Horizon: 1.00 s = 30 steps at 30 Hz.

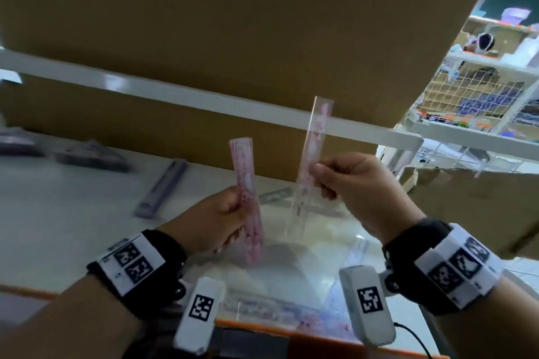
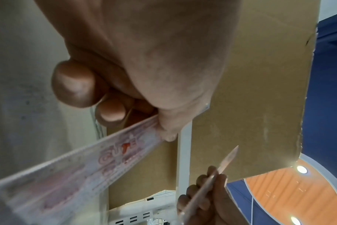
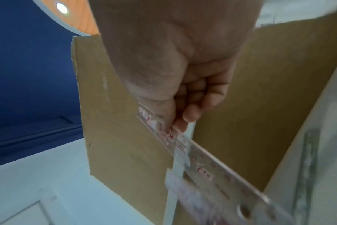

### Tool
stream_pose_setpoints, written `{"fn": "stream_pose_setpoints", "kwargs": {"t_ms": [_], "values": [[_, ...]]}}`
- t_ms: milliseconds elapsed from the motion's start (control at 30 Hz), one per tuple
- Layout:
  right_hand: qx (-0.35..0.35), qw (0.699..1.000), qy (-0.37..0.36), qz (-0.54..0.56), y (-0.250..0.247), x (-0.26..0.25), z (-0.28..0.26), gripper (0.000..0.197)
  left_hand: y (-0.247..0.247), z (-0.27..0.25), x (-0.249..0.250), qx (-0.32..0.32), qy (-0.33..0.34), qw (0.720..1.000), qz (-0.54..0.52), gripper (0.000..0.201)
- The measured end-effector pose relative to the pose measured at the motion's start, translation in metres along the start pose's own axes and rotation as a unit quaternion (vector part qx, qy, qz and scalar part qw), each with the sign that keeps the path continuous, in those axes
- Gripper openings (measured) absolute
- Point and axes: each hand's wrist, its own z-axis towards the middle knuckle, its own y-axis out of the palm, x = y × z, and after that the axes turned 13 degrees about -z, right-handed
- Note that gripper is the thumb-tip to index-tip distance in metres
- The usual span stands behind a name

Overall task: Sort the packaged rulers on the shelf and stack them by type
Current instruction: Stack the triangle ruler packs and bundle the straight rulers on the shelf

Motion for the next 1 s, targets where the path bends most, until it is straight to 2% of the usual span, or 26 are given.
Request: {"fn": "stream_pose_setpoints", "kwargs": {"t_ms": [67,167,300,500,600,867,1000], "values": [[-0.056,0.996,-0.006,-0.065,0.017,-0.012,-0.008,0.006,0.0,0.0,0.002,-0.016,0.031,0.999,-0.008,0.008],[-0.074,0.991,0.002,-0.113,0.041,-0.02,-0.011,0.01,0.001,0.0,0.007,-0.025,0.075,0.997,0.024,0.026],[-0.06,0.995,0.03,-0.076,0.056,-0.023,-0.011,0.011,0.0,0.0,0.004,-0.016,0.084,0.996,0.036,0.03],[-0.021,0.993,0.022,-0.113,0.059,-0.021,-0.013,0.008,0.0,0.0,0.002,0.008,0.088,0.996,0.016,0.023],[-0.022,0.992,0.015,-0.122,0.063,-0.021,-0.015,0.009,-0.002,0.003,-0.001,-0.003,0.076,0.995,0.057,0.032],[-0.024,0.988,-0.003,-0.154,0.071,-0.022,-0.018,0.012,-0.001,0.001,0.002,-0.027,0.067,0.994,0.08,0.028],[-0.012,0.989,-0.017,-0.149,0.072,-0.023,-0.019,0.003,-0.001,0.001,0.003,-0.019,0.071,0.996,0.058,0.026]]}}
